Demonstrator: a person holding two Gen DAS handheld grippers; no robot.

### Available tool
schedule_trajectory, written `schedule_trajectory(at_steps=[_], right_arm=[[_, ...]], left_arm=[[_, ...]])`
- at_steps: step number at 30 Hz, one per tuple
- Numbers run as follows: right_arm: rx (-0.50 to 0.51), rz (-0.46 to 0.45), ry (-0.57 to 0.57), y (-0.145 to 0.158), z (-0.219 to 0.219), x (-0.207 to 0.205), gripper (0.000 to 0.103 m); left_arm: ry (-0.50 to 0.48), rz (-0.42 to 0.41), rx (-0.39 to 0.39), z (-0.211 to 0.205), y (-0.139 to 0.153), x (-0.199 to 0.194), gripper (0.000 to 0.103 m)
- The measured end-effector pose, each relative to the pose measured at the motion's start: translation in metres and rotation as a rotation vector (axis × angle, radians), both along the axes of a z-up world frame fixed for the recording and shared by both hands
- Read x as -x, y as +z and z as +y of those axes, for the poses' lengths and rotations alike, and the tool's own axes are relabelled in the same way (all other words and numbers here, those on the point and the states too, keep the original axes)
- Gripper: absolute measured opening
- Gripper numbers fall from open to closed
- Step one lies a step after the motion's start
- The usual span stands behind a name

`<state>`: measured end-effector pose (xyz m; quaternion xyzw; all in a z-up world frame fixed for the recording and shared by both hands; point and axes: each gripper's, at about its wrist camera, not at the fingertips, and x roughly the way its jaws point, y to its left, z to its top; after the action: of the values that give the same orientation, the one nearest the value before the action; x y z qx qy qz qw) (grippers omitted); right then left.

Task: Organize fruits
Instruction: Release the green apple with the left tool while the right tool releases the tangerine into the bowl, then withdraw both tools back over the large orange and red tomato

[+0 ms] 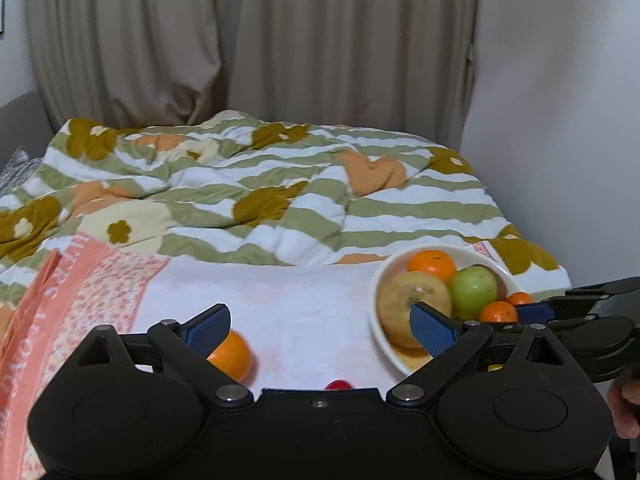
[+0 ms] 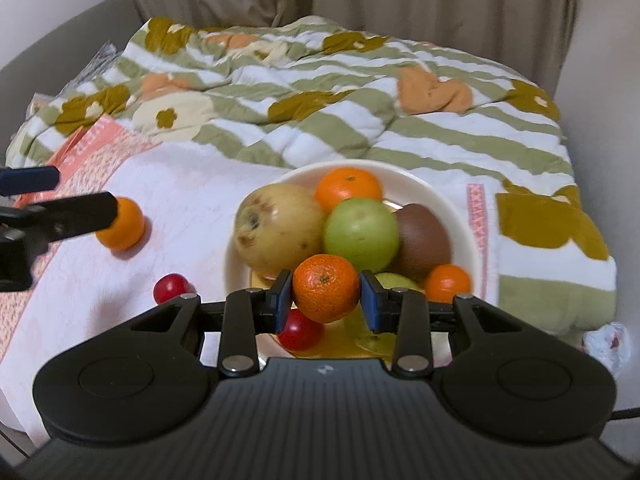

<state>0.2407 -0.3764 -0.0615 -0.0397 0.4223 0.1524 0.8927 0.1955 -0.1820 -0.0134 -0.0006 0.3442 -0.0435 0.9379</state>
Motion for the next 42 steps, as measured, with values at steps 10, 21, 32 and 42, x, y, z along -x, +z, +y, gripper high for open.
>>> schedule_trajectory(at_steps=[10, 21, 32, 42], right_arm=[[0.062, -0.034, 0.044, -0.006, 0.02, 0.011, 0.078], [0.074, -0.103, 0.009, 0.022, 0.011, 0.051, 0.089], [0.021, -0.177, -0.007, 0.075, 0.011, 0.099, 0.091], [-0.013, -0.209, -0.073, 0.097, 0.028, 0.121, 0.103]], left_arm=[[0.041, 0.013, 0.037, 0.018, -0.001, 0.017, 0.099], [0.022, -0.047, 0.041, 0.016, 0.021, 0.053, 0.099], [0.064, -0.142, 0.032, 0.035, 0.07, 0.108, 0.099], [0.094, -0.154, -0.043, 0.08, 0.082, 0.117, 0.103]])
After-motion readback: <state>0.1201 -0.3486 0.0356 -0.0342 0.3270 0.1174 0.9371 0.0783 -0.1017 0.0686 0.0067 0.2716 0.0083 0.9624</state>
